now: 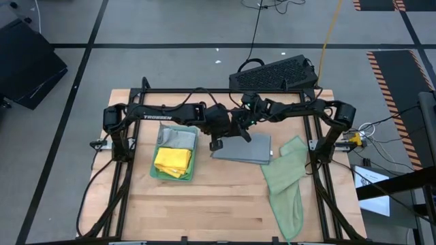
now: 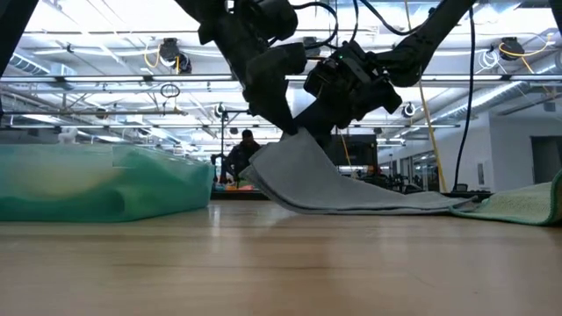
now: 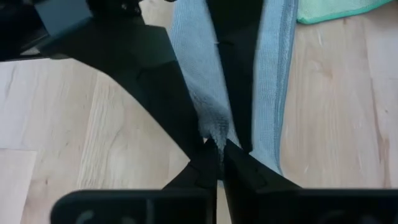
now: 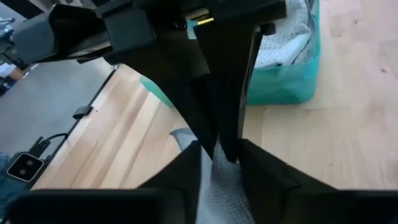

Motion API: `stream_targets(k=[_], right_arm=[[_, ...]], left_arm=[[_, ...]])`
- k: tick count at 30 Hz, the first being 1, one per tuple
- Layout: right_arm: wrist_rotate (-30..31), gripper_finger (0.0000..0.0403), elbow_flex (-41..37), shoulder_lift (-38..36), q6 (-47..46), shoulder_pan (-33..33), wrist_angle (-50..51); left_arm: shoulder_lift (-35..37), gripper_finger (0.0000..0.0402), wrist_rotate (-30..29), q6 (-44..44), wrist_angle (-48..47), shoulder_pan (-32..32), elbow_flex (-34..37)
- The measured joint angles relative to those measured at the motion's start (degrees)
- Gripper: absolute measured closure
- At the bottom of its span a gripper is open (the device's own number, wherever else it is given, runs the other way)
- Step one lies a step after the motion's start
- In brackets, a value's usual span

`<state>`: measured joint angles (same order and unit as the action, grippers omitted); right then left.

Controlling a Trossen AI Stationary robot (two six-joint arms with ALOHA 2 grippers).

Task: Fold microfiber towels
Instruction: Fold the gray microfiber cloth

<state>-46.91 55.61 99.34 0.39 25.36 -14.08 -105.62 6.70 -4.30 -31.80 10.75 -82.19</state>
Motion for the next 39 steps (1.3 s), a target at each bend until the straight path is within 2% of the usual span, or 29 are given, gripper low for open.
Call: stream_targets(k=[5,10,18,27,32,39], right_arm=[[-0.3,0.0364,0.0,0.1,0.9,0.0,0.0],[-1.2,0.0386,0.0,0.1,1.0,0.0,0.2],[-0.7,0.0389,0.0,0.1,0.5,0.3,0.4],[-1.2,0.0401,-0.1,0.2,-0.1,0.5,0.9],[-1.2,0.0401,-0.1,0.2,-0.8,0.6,0.7],[-1.2,0.0402,-0.1,0.2,-1.5,0.5,0.7]], left_arm=[[0.6,0.0389,-0.3,-0.4,-0.5,-0.1,0.0],[0.6,0.0385,1.0,6.0,-0.7,-0.1,0.0],[0.7,0.0296,-0.1,15.2,-3.1,-1.6,-0.2],[1.9,0.0192,-4.7,30.4,-13.0,-4.0,0.0],[1.8,0.0163,-5.3,30.9,-9.9,-5.7,0.5],[1.8,0.0136,-5.3,33.7,1.5,-6.9,8.4]])
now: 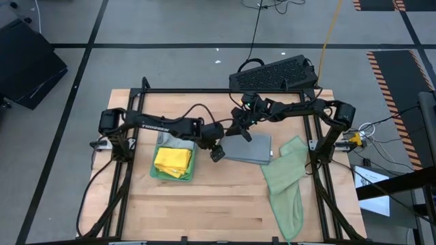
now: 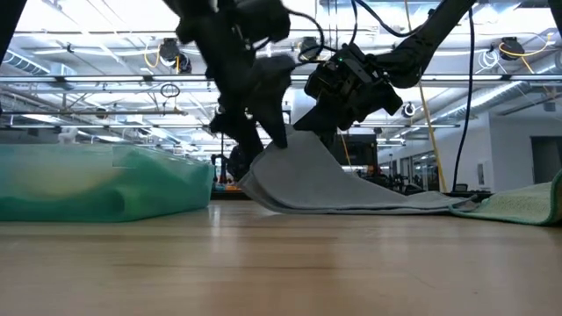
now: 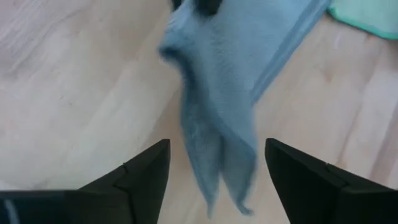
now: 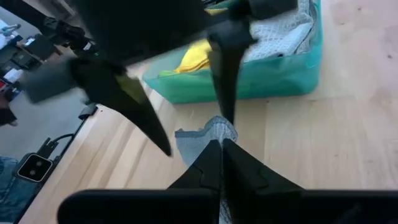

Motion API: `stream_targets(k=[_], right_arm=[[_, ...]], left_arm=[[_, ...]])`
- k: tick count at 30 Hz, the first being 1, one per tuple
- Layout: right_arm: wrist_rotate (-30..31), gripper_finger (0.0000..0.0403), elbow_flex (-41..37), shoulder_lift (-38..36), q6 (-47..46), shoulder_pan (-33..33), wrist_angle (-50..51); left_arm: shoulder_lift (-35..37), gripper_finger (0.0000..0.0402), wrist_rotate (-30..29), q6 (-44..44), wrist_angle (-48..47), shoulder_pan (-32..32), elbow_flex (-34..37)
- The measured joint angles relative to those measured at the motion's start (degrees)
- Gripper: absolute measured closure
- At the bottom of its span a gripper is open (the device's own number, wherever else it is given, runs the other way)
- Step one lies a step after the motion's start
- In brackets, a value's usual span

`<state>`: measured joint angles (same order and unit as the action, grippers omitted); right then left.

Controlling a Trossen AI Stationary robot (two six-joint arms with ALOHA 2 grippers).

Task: Fold microfiber towels
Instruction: Fold the gray microfiber cloth

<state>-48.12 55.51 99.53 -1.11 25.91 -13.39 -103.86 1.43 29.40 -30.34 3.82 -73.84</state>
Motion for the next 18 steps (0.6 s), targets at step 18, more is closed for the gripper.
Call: stream_targets(k=[18], right_arm=[[0.0,0.0402,0.0,0.0,0.3,0.0,-0.1]], left_arm=[[-0.1,0.0282,9.2,1.8,12.7,0.2,12.8]])
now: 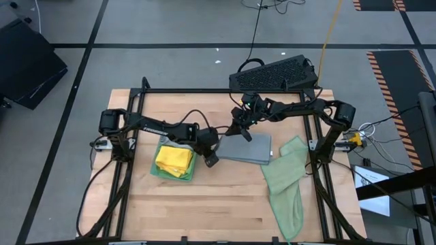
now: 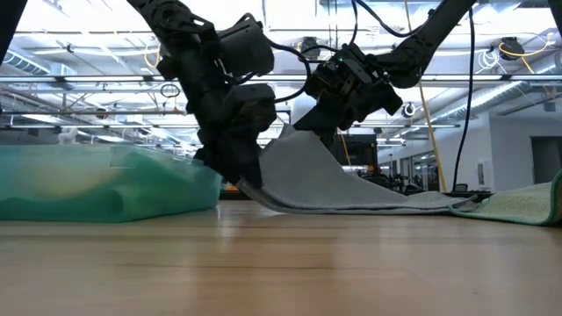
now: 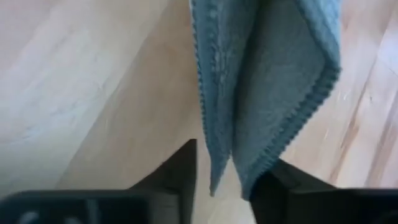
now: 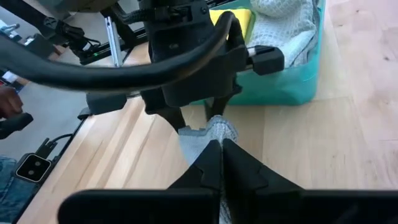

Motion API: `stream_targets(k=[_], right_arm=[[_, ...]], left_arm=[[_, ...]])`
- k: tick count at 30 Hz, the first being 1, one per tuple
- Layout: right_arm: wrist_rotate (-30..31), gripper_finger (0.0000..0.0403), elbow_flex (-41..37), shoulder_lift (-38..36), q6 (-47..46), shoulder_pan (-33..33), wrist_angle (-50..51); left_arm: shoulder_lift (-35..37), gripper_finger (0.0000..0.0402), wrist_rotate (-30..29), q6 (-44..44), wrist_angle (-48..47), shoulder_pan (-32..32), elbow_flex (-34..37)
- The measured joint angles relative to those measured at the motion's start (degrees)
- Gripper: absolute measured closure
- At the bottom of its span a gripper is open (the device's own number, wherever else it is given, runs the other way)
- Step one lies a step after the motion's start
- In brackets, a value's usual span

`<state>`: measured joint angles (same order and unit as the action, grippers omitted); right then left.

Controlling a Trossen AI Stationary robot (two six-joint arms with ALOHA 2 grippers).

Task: Fold microfiber towels
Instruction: Fold the gray microfiber cloth

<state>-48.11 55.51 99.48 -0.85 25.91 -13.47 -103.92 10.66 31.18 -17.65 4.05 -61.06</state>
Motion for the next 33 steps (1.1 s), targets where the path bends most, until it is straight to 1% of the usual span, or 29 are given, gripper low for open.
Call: stream_targets(k=[5,6,10,13,16,18,22,26,29,30,31,33], right_arm=[[0.0,0.0403,0.0,0.0,-0.1,0.0,0.0],[0.0,0.0403,0.0,0.0,-0.3,0.0,0.0],[0.0,0.0403,0.0,-0.1,-2.7,0.0,-0.7],[0.1,0.0403,0.0,-1.4,-5.5,-0.2,-2.0],[0.9,0.0403,0.0,-4.5,-8.4,-0.3,-1.7],[3.2,0.0403,0.0,-7.6,-10.3,-0.5,-0.1],[5.9,0.0403,0.0,-14.4,-15.3,-1.5,2.4],[12.4,0.0403,0.0,-21.6,-25.4,-6.3,3.7],[19.7,0.0403,0.0,-26.4,-34.0,-12.3,3.5],[22.7,0.0403,0.1,-27.4,-37.6,-14.5,3.0],[25.8,0.0403,0.1,-28.4,-41.4,-16.6,3.1],[32.2,0.0403,0.0,-29.7,-48.2,-21.3,3.2]], left_arm=[[0.9,0.0382,0.5,1.0,-0.3,0.4,0.1],[1.2,0.039,0.6,1.1,-0.2,0.5,-0.1],[4.4,0.0391,0.5,-0.8,0.2,0.9,-0.3],[7.4,0.0396,-0.2,-1.5,-2.0,1.3,-0.3],[11.1,0.0396,-0.2,-2.8,-3.8,1.5,-0.3],[13.8,0.0397,0.8,-4.6,-4.3,1.5,-0.3],[19.2,0.0397,4.7,-7.5,-4.9,1.2,-0.3],[23.9,0.0398,11.1,-8.4,-2.9,0.4,-0.4],[26.5,0.0399,16.0,-8.8,0.2,-0.6,-0.4],[26.8,0.0399,17.3,-8.9,2.9,-0.8,-0.4],[27.2,0.0399,18.0,-8.9,5.3,-0.9,-0.6],[28.1,0.0399,18.1,-9.2,6.2,-1.2,-0.4]])
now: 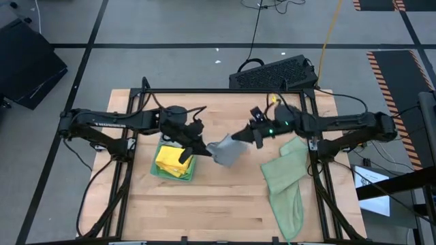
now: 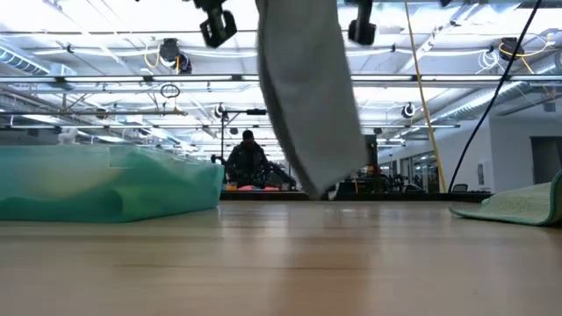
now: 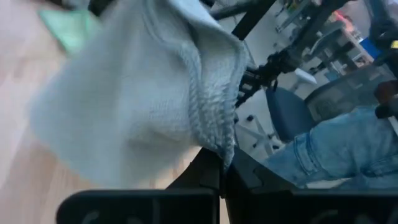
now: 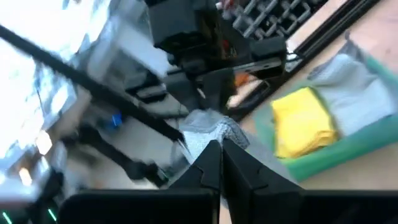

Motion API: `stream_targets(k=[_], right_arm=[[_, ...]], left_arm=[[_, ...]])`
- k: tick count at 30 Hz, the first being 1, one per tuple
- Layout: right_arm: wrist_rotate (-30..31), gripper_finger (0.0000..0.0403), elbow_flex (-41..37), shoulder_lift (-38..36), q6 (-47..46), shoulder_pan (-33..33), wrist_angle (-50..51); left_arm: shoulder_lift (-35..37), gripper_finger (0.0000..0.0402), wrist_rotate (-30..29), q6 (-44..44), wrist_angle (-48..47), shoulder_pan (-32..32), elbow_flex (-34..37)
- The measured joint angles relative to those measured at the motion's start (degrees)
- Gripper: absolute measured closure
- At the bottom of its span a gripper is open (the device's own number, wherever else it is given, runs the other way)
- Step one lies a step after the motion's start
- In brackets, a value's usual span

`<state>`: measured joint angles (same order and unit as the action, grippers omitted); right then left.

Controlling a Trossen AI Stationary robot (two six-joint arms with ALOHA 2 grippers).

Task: Fold microfiber towels
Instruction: Fold the gray microfiber cloth

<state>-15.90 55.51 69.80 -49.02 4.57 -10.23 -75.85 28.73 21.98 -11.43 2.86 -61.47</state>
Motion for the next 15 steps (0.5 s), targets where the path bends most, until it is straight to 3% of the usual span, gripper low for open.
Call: stream_targets(k=[3,9,15], right_arm=[[8.8,0.0403,0.0,-1.6,-6.5,-6.1,0.2],[20.6,0.0403,0.0,-1.0,-10.5,-12.8,5.6],[30.1,0.0403,-0.1,1.6,-4.9,-11.6,17.2]], left_arm=[[0.2,0.0399,1.0,-1.4,2.6,0.4,-0.1],[0.7,0.04,2.3,-5.9,-4.4,3.6,-0.1],[-1.5,0.0398,-8.1,-16.9,-14.4,7.8,0.0]])
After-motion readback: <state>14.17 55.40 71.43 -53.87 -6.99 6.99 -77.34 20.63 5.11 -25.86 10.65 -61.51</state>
